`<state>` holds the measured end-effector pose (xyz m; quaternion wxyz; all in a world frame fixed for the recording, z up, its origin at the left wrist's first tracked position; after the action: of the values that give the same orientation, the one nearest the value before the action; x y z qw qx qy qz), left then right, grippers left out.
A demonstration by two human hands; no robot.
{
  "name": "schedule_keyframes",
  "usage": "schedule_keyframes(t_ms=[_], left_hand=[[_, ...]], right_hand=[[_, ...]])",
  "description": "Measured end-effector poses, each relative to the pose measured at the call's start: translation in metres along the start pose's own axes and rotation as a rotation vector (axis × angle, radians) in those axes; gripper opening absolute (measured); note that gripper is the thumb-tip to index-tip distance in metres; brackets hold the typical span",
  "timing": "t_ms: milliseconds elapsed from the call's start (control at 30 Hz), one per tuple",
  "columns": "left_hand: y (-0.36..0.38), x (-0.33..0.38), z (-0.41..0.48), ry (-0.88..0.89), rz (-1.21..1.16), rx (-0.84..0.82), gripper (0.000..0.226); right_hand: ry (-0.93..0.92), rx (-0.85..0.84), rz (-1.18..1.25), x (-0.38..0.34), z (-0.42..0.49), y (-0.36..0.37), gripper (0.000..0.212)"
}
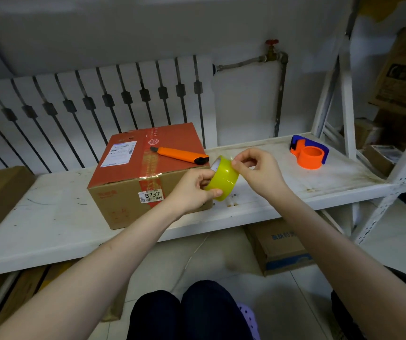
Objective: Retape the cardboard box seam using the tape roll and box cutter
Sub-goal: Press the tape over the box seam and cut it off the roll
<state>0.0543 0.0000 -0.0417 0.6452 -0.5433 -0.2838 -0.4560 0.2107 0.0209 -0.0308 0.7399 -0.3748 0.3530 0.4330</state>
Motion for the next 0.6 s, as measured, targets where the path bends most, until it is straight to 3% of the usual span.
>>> schedule_keyframes(t_ms=[67,167,267,333,467,600], left_hand=[[0.011,-0.002,0.003,-0.037,-0.005,0.009,0.022],[0.029,-0.002,0.011,-0.065,-0.038,0.027,0.020],[0.047,0.000,0.020,-0.083,-0.056,0.071,0.018],[0.058,0.000,0.028,-0.100,-0.039,0.101,0.017],[0.083,-0.003,0.043,-0.162,-0.004,0.092,0.013],[0.094,-0.009,0.061,-0.228,0.159,0.156,0.024]], right_hand=[[0.044,0.044,0.043,0.013,0.001,-0.007,0.001],[0.221,0.153,0.108,0.040,-0.003,-0.019,0.015],[0.375,0.105,0.124,0.062,-0.009,-0.025,0.024],[0.358,0.030,0.161,0.069,-0.012,-0.025,0.031],[0.315,0.044,0.233,0.080,-0.004,-0.033,0.009],[0.325,0.063,0.163,0.110,0.016,-0.034,0.005]])
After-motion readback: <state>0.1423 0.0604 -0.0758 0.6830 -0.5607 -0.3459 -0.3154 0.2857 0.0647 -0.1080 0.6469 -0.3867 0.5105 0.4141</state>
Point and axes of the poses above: each hand's wrist, its own z-axis towards the middle knuckle, its own y-axis out of the palm, x = y × z, the point moved 5 cm from there along z, towards the middle knuckle, and after that the axes turned 12 degrees about x, right-handed, at the moved point
